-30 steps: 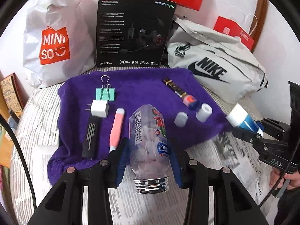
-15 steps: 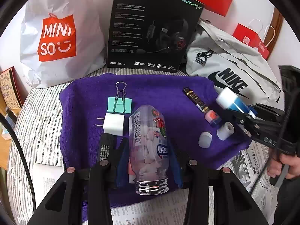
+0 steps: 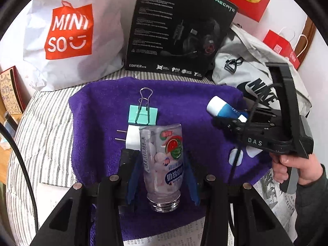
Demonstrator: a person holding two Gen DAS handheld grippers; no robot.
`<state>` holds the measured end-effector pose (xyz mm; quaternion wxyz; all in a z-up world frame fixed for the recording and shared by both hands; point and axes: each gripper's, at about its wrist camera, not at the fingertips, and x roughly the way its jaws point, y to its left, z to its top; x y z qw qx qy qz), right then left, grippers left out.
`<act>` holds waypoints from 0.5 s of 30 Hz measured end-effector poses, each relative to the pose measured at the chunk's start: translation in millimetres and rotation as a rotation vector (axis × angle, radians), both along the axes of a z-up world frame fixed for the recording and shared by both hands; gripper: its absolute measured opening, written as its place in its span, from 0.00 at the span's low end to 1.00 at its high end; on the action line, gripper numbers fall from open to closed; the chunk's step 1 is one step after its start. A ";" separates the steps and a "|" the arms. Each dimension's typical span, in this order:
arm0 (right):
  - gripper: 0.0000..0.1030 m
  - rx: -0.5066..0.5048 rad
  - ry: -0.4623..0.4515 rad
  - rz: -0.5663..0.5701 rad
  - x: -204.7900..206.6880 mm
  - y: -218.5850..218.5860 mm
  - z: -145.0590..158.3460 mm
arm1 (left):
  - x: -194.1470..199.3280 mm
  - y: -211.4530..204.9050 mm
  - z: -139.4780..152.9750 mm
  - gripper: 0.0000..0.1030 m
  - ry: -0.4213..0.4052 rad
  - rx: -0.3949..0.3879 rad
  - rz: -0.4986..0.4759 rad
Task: Organize rigid objects
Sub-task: 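Carry the pill bottle onto the towel and release while the right tool sets the Vaseline stick there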
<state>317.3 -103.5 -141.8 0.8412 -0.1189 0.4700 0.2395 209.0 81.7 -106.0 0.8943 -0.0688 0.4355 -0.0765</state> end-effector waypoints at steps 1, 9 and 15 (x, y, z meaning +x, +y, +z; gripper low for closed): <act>0.35 0.000 0.004 -0.001 1.4 0.5 -0.1 | 0.4 -1.1 -0.2 0.38 -0.002 0.006 -0.003; 0.35 -0.025 0.038 0.020 7.6 4.8 -3.5 | 5.6 -5.8 0.3 0.38 0.007 0.002 -0.014; 0.43 -0.027 0.060 0.058 7.5 4.8 -2.9 | 7.5 -12.6 1.0 0.38 0.018 0.010 -0.031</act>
